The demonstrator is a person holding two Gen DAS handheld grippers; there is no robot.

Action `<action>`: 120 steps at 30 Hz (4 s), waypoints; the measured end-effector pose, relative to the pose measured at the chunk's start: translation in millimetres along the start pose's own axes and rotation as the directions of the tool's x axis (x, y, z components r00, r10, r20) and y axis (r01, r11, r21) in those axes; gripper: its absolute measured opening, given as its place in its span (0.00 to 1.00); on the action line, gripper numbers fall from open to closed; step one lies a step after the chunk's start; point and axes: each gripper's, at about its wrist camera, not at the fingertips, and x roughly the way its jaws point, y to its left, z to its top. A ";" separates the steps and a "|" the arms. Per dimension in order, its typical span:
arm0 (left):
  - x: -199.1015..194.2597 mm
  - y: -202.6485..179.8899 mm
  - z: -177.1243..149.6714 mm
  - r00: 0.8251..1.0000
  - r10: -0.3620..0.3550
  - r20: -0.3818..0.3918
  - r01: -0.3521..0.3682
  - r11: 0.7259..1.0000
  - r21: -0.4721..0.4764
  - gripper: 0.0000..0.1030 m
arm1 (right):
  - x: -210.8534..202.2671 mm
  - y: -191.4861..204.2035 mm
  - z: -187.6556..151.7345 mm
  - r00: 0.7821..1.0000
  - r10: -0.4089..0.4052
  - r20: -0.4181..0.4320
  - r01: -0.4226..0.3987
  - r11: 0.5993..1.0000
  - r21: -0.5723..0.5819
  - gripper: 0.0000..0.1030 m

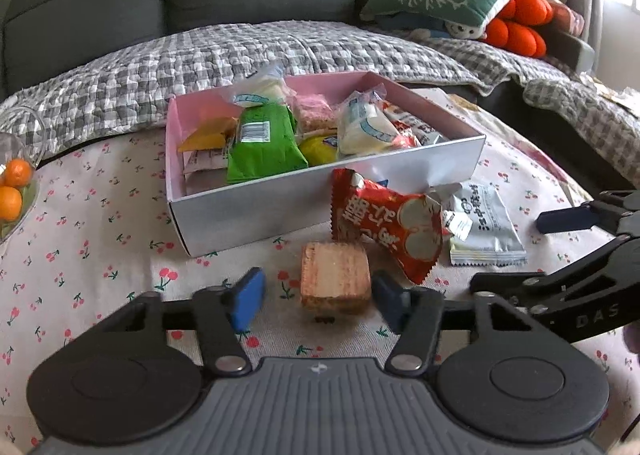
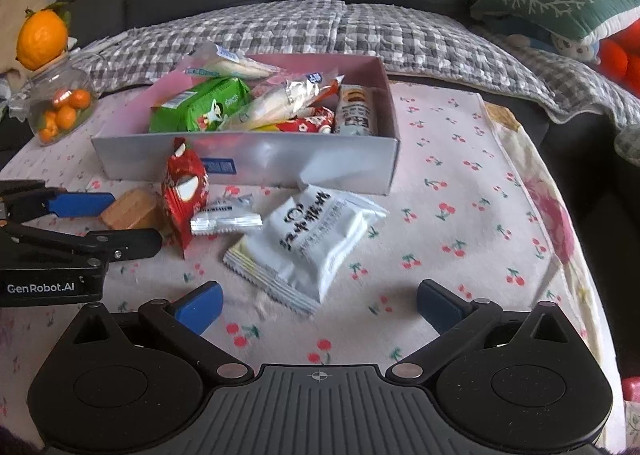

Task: Organize snacks
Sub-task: 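Grasp wafer cake with left tool while right tool grasps white printed pack, then carry wafer cake and white printed pack over the box, then open left tool to drop wafer cake while right tool releases white pack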

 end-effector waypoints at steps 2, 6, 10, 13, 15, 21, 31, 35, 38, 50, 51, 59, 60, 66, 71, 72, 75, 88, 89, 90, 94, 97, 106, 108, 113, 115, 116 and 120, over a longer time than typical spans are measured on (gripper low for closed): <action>-0.6 2.2 1.7 1.000 -0.007 -0.005 0.007 1.000 -0.015 0.40 | 4.0 4.6 3.1 1.000 -0.002 0.004 0.002 1.000 -0.003 1.00; -0.1 6.1 4.5 1.000 -0.015 -0.017 0.014 0.999 -0.039 0.36 | 11.7 8.5 10.9 1.000 -0.019 0.005 0.019 1.000 0.015 1.00; -3.1 8.5 3.5 0.999 -0.021 -0.028 0.020 0.999 -0.050 0.35 | 13.6 3.4 13.5 0.999 -0.035 -0.001 0.035 0.999 0.029 1.00; -6.3 9.9 1.9 0.999 -0.029 -0.035 0.027 0.998 -0.051 0.35 | 10.1 -7.8 10.3 0.999 -0.044 -0.001 0.044 0.998 0.038 1.00; -8.1 10.9 0.9 0.999 -0.032 -0.038 0.030 0.998 -0.047 0.35 | 6.2 -17.3 7.2 0.998 -0.055 -0.006 0.056 0.997 0.050 1.00; -11.6 12.9 -1.2 0.998 -0.035 -0.043 0.034 0.999 -0.042 0.35 | -5.7 -42.3 0.2 0.996 -0.083 -0.022 0.085 0.992 0.092 1.00; -10.5 10.9 -1.3 0.999 -0.024 -0.037 0.023 0.999 -0.032 0.36 | 0.6 -37.1 13.5 0.999 -0.054 -0.002 0.054 0.990 0.133 0.98; -10.1 11.0 -1.5 0.999 -0.021 -0.035 0.020 0.999 -0.028 0.36 | 8.8 -30.2 16.2 0.997 -0.082 -0.006 0.082 0.991 0.109 0.94; -9.9 10.4 -1.9 0.999 -0.018 -0.032 0.017 1.000 -0.023 0.36 | 10.9 -25.9 16.7 0.995 -0.099 -0.001 0.099 0.991 0.087 0.91; -9.6 10.8 0.0 0.999 -0.008 -0.041 0.006 0.999 -0.045 0.34 | 6.0 -22.3 23.7 0.997 -0.076 -0.009 0.077 0.992 0.096 0.52; -10.3 11.6 0.4 0.999 -0.010 -0.045 0.008 0.999 -0.054 0.33 | 5.3 -22.5 24.8 0.997 -0.075 -0.018 0.076 0.991 0.108 0.52; -13.1 17.6 4.6 0.997 -0.020 -0.081 0.010 0.992 -0.122 0.31 | -8.1 -28.3 33.5 0.998 -0.024 -0.066 0.038 0.973 0.229 0.51; -13.6 17.6 5.0 0.996 -0.019 -0.084 0.008 0.992 -0.125 0.31 | -10.1 -28.0 34.5 0.997 -0.021 -0.070 0.037 0.971 0.237 0.51; -17.2 17.4 8.4 0.995 -0.022 -0.099 0.007 0.990 -0.142 0.31 | -17.5 -31.9 35.2 0.993 0.020 -0.114 0.019 0.946 0.325 0.51; -21.8 20.3 14.3 0.995 -0.024 -0.094 0.009 0.987 -0.160 0.31 | -28.1 -41.7 37.1 0.992 0.077 -0.100 -0.028 0.910 0.414 0.51; -23.6 21.5 16.4 0.996 -0.022 -0.087 0.008 0.986 -0.165 0.31 | -30.9 -43.6 38.0 0.992 0.086 -0.094 -0.038 0.903 0.428 0.51; -29.3 25.6 22.4 0.998 -0.024 -0.064 0.012 0.983 -0.182 0.31 | -39.9 -48.4 41.7 0.992 0.107 -0.067 -0.065 0.886 0.460 0.51; -31.1 35.5 56.8 0.999 0.029 0.014 -0.026 0.981 -0.192 0.31 | -47.3 -61.3 69.8 0.990 0.117 0.075 -0.139 0.817 0.560 0.51; -27.5 36.5 60.2 0.999 0.040 0.011 -0.038 0.982 -0.184 0.31 | -44.5 -61.4 71.7 0.989 0.119 0.086 -0.147 0.808 0.570 0.51; -24.3 38.2 62.7 0.999 0.049 0.007 -0.047 0.983 -0.179 0.31 | -41.2 -61.3 74.4 0.988 0.121 0.092 -0.152 0.803 0.576 0.51; -10.7 45.7 70.8 0.997 0.068 -0.038 -0.073 0.987 -0.142 0.31 | -30.8 -58.8 82.0 0.985 0.125 0.115 -0.169 0.801 0.574 0.51; -3.8 48.4 76.4 0.993 0.085 -0.076 -0.092 0.992 -0.090 0.31 | -23.3 -58.5 84.7 0.981 0.136 0.139 -0.192 0.792 0.580 0.51; 15.0 44.0 91.0 0.978 0.089 -0.189 -0.083 0.996 0.036 0.31 | -1.6 -62.0 89.5 0.973 0.133 0.187 -0.222 0.752 0.620 0.51; 20.1 42.9 92.8 0.973 0.089 -0.214 -0.079 0.995 0.054 0.31 | 2.1 -61.3 90.6 0.974 0.129 0.187 -0.219 0.751 0.623 0.51; 26.2 42.1 99.1 0.963 0.094 -0.252 -0.078 0.994 0.074 0.31 | 11.0 -59.6 91.5 0.977 0.118 0.179 -0.206 0.748 0.631 0.51; 27.5 42.3 100.2 0.962 0.097 -0.255 -0.079 0.993 0.083 0.31 | 12.5 -59.1 91.5 0.976 0.115 0.183 -0.206 0.748 0.630 0.51; 27.8 42.1 100.7 0.962 0.097 -0.255 -0.078 0.993 0.086 0.31 | 13.1 -58.9 91.8 0.976 0.114 0.184 -0.206 0.749 0.630 0.51; 27.8 42.4 101.3 0.967 0.090 -0.238 -0.072 0.994 0.083 0.36 | 12.8 -59.1 92.2 0.971 0.110 0.214 -0.224 0.742 0.632 0.54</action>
